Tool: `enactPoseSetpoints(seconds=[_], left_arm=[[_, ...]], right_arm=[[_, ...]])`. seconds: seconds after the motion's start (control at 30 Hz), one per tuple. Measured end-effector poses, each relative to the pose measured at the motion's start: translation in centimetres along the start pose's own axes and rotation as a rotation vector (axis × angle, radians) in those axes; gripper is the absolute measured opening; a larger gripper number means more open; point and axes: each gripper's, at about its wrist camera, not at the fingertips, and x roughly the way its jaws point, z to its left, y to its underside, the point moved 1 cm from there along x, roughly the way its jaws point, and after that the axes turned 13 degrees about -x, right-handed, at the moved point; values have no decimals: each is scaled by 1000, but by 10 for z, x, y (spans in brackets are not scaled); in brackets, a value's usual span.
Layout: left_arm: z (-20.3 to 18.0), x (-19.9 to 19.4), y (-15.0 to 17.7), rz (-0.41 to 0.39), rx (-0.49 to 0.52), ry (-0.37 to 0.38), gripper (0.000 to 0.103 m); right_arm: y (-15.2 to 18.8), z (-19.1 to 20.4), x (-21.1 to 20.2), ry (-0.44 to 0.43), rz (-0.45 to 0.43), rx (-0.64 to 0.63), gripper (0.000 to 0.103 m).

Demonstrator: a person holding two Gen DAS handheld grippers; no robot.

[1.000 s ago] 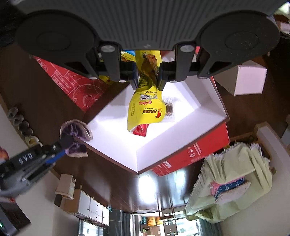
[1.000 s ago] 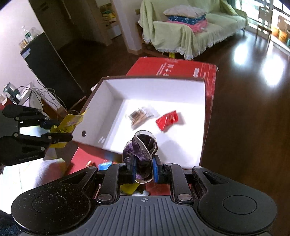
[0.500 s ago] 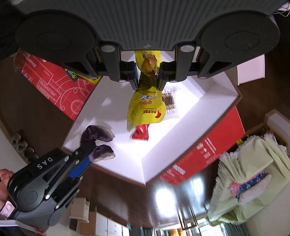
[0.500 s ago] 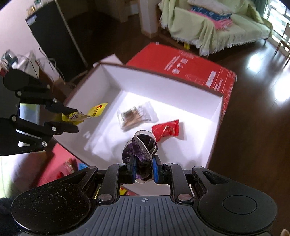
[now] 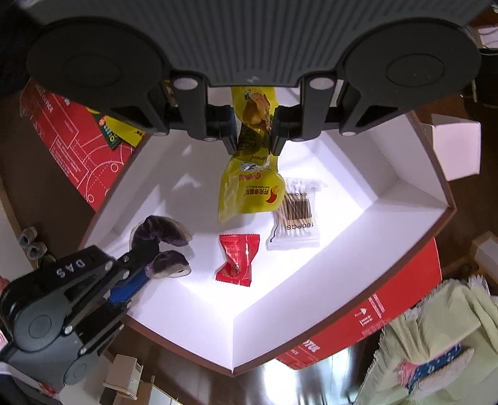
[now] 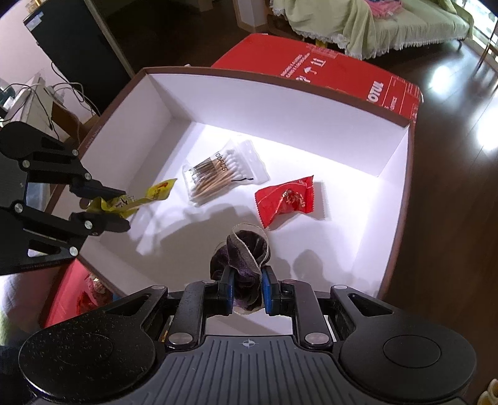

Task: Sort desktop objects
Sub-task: 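Carry the yellow pouch and purple scrunchie over the white box with both tools, then release the yellow pouch and purple scrunchie into the box, opening both tools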

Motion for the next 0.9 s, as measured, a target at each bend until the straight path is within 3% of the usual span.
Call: enactPoseSetpoints(seconds=[0.37, 0.6, 0.67, 0.7, 0.77, 0.9], left_arm=[[-2, 28, -14, 32, -49, 33, 18], [-1, 36, -18, 36, -78, 40, 19], [-1, 37, -19, 36, -86, 41, 34], [-1, 38, -20, 36, -90, 42, 35], [-1, 40, -21, 37, -98, 43, 35], [0, 43, -22, 37, -113, 46, 35]], right_arm=[[-1, -6, 15, -2, 25, 17, 17], [-4, -5, 22, 5, -5, 19, 17], [-6, -3, 23, 8, -5, 13, 18], [-6, -2, 23, 16, -7, 9, 23], [-6, 0, 21, 50, -17, -1, 80], [-5, 4, 17, 66, -27, -26, 80]])
